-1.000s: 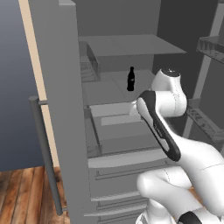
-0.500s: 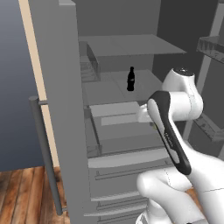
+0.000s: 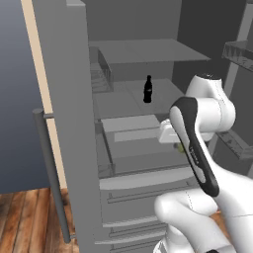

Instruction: Pick lemon wedge from the fridge and place it on the plate on the counter.

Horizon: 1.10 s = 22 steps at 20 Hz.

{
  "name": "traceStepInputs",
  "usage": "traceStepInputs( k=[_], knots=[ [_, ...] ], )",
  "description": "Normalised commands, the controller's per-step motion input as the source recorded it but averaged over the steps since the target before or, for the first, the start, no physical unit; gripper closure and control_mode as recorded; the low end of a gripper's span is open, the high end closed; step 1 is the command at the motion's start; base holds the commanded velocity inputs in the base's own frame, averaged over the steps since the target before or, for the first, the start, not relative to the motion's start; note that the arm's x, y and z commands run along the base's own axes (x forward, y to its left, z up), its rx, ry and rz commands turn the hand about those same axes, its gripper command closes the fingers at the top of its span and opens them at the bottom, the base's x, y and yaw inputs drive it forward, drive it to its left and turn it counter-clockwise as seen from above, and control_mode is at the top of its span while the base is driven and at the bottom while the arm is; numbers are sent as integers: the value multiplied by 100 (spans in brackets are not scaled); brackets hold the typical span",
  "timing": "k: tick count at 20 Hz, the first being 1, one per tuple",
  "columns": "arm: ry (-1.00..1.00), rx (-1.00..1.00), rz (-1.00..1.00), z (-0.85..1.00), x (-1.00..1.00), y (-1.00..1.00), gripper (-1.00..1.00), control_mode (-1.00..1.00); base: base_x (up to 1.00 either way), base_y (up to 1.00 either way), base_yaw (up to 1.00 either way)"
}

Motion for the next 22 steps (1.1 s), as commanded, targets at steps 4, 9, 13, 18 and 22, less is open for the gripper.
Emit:
traceStepInputs(
  k=[4,9,13,18,22],
  knots=[
    [13,0,0,0,-31,0,100,-100,0,0,0],
    [6,-1,0,0,-26,0,100,-100,0,0,0],
    [0,-6,0,0,-13,0,100,-100,0,0,0],
    [-2,-5,0,0,-13,0,100,-100,0,0,0],
    [0,0,0,0,-26,0,100,-100,0,0,0]
  ],
)
